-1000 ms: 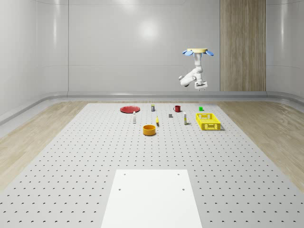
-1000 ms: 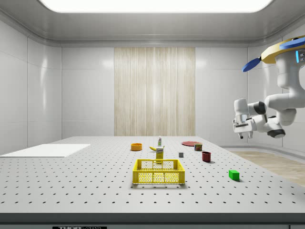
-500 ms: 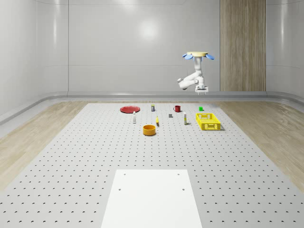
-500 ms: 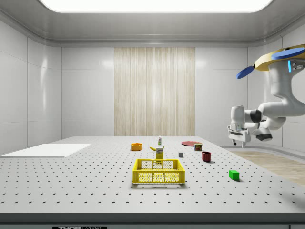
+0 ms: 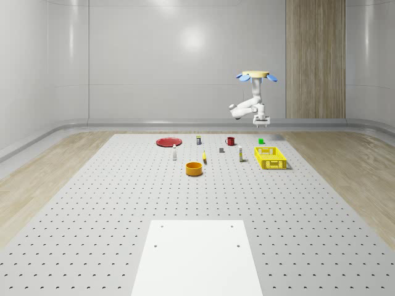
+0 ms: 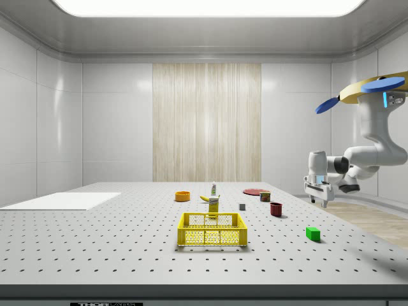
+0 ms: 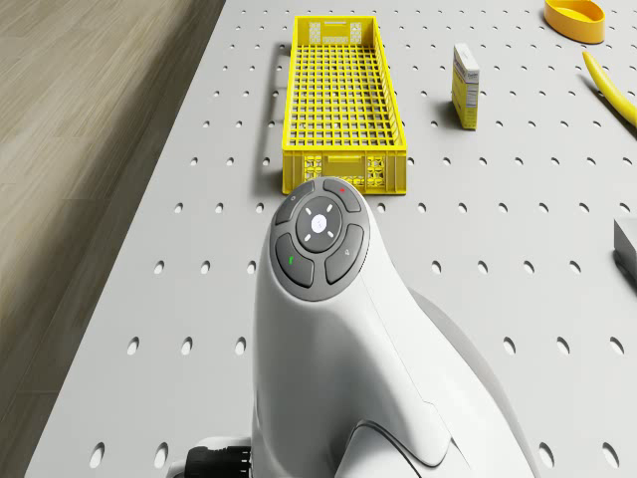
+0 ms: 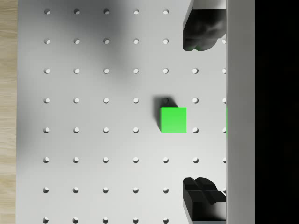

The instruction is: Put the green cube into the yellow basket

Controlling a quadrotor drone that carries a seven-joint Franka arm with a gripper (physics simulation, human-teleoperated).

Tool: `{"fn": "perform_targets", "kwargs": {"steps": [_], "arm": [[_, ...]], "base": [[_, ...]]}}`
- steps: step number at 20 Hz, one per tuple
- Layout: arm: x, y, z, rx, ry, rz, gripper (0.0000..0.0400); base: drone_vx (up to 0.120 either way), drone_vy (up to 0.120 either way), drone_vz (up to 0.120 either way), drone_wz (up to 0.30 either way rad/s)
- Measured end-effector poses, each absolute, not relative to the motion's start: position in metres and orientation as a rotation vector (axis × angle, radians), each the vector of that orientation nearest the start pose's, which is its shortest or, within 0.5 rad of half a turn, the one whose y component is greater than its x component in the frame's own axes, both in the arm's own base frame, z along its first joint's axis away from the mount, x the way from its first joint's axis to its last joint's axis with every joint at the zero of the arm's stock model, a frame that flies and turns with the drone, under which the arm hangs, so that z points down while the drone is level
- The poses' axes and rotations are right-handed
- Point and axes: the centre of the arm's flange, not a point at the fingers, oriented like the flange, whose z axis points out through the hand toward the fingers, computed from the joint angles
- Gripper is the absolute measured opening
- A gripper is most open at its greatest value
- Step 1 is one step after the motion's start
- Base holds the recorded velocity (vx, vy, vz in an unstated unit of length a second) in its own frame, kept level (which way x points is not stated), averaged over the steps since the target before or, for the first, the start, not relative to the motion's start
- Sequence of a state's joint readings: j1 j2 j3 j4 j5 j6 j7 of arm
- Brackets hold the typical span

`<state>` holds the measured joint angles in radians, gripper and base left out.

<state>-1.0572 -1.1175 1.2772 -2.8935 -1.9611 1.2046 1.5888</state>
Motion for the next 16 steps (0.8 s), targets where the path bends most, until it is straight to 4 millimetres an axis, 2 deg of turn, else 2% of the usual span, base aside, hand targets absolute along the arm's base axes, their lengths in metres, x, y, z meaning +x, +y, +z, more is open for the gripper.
{"fn": "perform_targets", "kwargs": {"steps": [4,10,12,16], "arm": [[0.3068,0.0000,0.4908,0.003,-0.003,0.784,0.0400],[0.3068,-0.0001,0.4908,0.001,-0.002,0.784,0.0400],[0.3068,-0.0001,0.4908,0.001,-0.002,0.784,0.0400],[0.3068,-0.0001,0.4907,0.001,-0.002,0.784,0.0400]], "base": [[0.080,0.000,-0.120,0.000],[0.000,0.000,-0.120,0.000],[0.000,-0.080,-0.120,0.000],[0.000,0.000,-0.120,0.000]]}}
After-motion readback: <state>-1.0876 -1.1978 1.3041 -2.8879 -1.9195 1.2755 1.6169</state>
